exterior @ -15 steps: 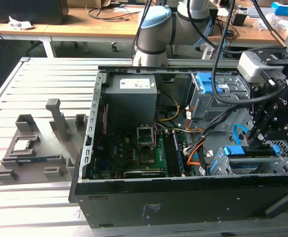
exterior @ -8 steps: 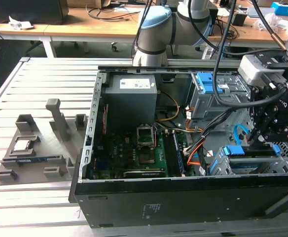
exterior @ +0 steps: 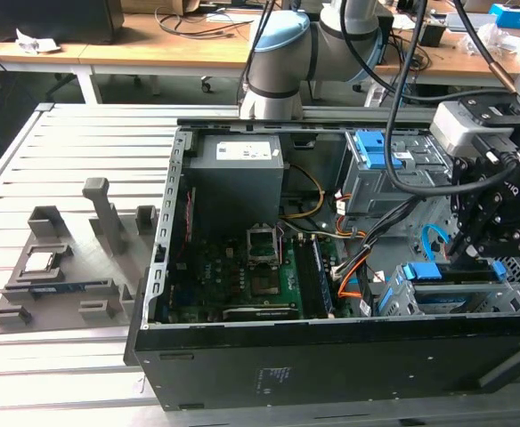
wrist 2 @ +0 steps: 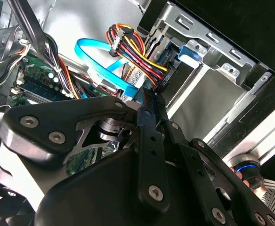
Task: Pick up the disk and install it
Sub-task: 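Insert the second disk wire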
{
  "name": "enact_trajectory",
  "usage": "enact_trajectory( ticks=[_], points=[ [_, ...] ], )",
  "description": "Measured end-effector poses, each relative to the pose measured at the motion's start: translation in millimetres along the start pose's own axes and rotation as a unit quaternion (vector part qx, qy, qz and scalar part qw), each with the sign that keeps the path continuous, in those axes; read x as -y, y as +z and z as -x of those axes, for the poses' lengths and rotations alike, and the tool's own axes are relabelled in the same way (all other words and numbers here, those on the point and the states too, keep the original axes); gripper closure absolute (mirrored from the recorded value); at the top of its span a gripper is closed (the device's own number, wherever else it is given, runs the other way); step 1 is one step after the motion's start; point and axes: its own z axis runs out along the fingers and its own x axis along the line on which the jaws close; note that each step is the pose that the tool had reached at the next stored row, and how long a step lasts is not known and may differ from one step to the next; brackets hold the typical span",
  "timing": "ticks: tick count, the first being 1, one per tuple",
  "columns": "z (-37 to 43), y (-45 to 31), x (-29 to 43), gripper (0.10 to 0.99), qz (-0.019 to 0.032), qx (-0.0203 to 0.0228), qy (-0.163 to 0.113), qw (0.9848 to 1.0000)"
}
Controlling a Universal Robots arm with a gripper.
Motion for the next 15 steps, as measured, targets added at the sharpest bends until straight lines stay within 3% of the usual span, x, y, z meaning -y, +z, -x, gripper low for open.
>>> enact_trajectory(
  ticks=[13,15],
  points=[
    [-1.8,7.9,0.8,0.925,-0.0001,-0.0005,-0.001,1.0],
    [-1.8,8.5,0.8,0.855,0.0,-0.0001,-0.001,1.0]
  ],
)
